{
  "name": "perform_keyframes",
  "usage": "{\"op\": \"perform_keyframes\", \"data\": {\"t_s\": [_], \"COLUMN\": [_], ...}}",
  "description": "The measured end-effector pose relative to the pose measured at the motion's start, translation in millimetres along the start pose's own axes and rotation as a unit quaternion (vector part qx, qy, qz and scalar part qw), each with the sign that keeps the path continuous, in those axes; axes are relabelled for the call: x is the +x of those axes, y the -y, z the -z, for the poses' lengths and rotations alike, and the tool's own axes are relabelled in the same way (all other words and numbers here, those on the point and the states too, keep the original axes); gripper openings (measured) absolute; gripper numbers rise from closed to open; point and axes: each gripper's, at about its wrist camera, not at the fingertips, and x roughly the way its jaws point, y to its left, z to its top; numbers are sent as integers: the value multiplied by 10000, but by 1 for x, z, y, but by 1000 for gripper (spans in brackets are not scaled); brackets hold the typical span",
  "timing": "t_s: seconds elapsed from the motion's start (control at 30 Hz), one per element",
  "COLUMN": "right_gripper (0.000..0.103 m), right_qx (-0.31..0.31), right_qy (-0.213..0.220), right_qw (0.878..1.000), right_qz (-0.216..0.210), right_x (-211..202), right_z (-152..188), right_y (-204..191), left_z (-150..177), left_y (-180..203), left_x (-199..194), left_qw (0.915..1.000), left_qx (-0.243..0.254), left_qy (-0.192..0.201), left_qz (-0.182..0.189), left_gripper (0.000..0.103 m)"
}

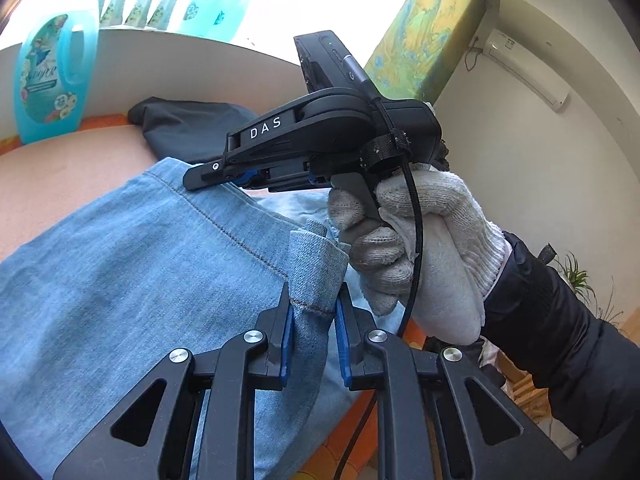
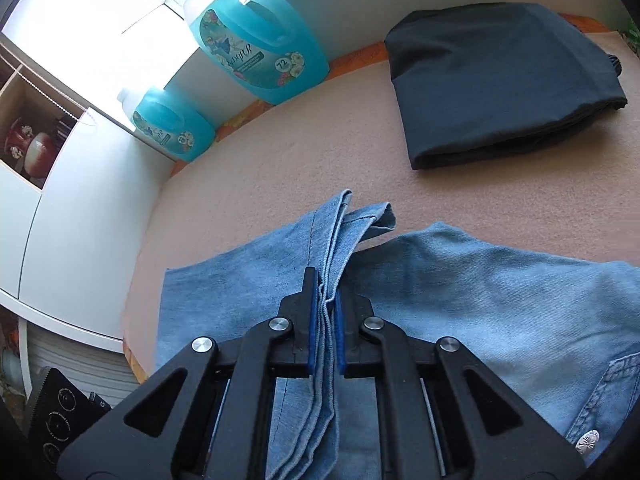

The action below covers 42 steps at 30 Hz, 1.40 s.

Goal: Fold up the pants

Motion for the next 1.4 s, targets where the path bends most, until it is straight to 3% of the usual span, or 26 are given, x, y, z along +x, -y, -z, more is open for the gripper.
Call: {"op": "perform_keyframes", "data": {"t_s": [0.23,0.4,0.57,0.73,0.93,1.17,1.23,1.3,1.4], "right_gripper": [7,7,6,6,6,6,10,24,31], "right_qx": [-202,18,595,570,504,907,895,849,860], "right_qy": [792,933,902,1082,1106,870,838,951,1147], "right_qw": [9946,9858,9811,9771,9710,9730,9685,9612,9575], "right_qz": [647,1395,1602,1739,2058,1933,2168,2445,2502], "right_x": [-87,-130,-147,-166,-164,-141,-141,-149,-168], "right_z": [4,15,31,34,30,36,36,36,38], "right_y": [12,54,107,112,128,166,166,163,158], "left_z": [-28,-37,-35,-38,-45,-25,-22,-18,-16], "left_y": [49,71,89,100,112,106,97,90,79], "left_x": [22,64,105,127,141,128,118,104,84], "left_qw": [9977,9946,9911,9883,9878,9876,9884,9898,9923], "left_qx": [557,643,766,760,959,980,908,821,761], "left_qy": [93,-127,-368,-504,-505,-837,-889,-911,-847], "left_qz": [370,808,1022,1226,1114,895,836,720,477], "left_gripper": [16,16,16,16,16,24,24,31,31]}}
